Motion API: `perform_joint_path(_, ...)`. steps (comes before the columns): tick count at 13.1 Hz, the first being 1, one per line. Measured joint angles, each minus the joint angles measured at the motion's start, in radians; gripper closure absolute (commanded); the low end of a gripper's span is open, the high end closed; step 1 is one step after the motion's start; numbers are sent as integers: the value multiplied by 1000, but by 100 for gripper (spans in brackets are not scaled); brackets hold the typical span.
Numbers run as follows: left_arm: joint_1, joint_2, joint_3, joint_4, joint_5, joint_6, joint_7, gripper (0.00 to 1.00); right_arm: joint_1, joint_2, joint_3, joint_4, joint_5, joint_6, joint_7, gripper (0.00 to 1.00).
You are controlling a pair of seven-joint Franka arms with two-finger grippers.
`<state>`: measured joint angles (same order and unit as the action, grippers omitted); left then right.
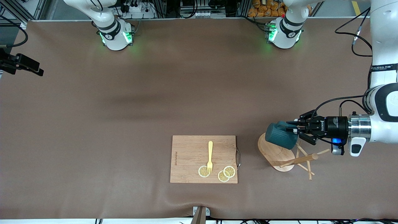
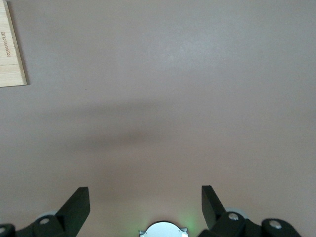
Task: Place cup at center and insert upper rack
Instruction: 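Hang the mug onto a mug tree peg with the left gripper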
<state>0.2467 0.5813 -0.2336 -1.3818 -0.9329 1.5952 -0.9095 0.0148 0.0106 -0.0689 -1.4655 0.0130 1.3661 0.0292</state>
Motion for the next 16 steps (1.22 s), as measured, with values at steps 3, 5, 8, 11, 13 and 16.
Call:
perform_joint_path(3, 8, 9, 0, 14, -1, 0, 4, 100, 0, 0, 0, 0, 0, 0, 0, 0)
perform_joint_path(5, 14, 13, 0, 17, -1, 0, 4, 100, 0, 0, 0, 0, 0, 0, 0, 0)
perform_joint_path(8, 25, 27, 1, 18, -23, 0, 17, 100, 0, 0, 0, 0, 0, 0, 0, 0)
perform_joint_path(11, 45, 46, 1, 18, -53, -3, 31, 100, 0, 0, 0, 0, 0, 0, 0, 0)
perform_joint_path(13, 59, 54, 1, 18, -78, -20, 50, 100, 0, 0, 0, 0, 0, 0, 0, 0)
perform_joint_path(16, 83, 65, 1, 18, -111, -44, 60, 100, 0, 0, 0, 0, 0, 0, 0, 0)
